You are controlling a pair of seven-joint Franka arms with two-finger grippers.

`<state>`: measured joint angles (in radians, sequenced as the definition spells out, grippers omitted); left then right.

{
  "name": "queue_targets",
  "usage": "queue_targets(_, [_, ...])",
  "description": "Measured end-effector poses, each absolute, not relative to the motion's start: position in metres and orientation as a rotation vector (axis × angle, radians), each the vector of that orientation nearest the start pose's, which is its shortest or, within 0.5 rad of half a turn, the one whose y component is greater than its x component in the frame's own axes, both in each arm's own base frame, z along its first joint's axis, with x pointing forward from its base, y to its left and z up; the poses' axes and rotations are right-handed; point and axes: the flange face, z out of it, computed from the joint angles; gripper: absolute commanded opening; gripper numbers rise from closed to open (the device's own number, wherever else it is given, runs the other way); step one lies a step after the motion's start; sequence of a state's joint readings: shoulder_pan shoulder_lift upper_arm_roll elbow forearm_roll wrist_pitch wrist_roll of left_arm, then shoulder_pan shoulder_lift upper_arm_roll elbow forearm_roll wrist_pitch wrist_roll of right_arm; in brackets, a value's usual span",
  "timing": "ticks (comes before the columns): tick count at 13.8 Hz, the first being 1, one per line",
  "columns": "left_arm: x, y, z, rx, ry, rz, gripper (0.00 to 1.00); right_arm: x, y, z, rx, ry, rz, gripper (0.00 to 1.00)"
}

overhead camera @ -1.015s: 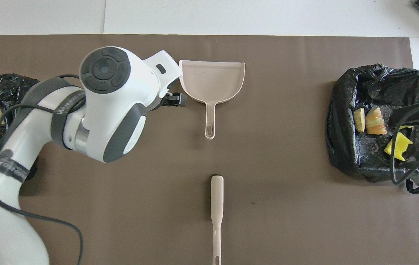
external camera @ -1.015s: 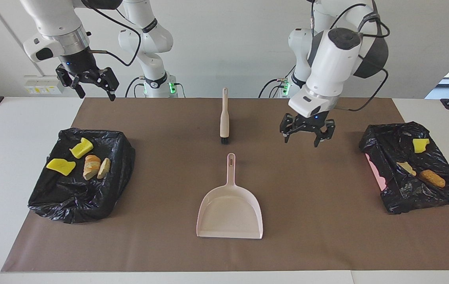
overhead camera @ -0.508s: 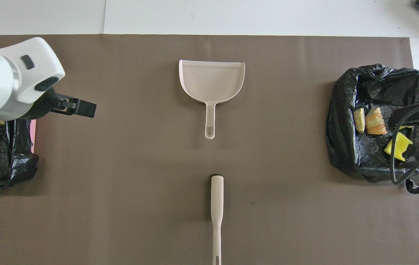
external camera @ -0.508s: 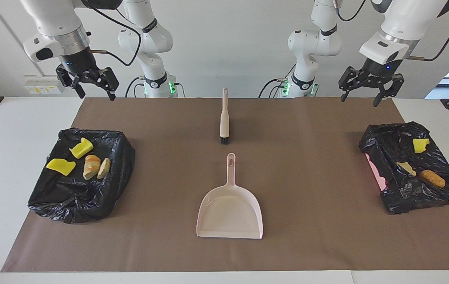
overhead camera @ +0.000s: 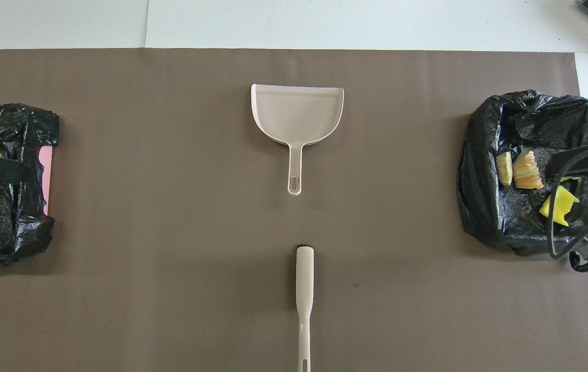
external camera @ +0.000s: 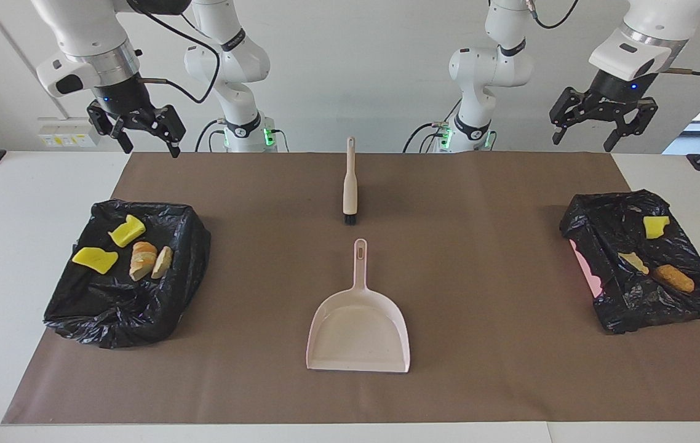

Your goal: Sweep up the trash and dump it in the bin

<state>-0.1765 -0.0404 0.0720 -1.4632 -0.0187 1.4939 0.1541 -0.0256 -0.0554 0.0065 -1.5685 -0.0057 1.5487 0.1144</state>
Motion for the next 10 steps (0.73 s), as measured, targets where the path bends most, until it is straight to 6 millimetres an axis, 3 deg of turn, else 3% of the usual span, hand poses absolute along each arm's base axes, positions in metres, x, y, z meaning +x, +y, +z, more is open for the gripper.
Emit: queue_targets(10, [0.5295,-0.0652,0.6872,-3.130,0.434,-0.095,1.00,0.5351,-0.0107,0.6537,-3.138,0.210,-0.056,1.00])
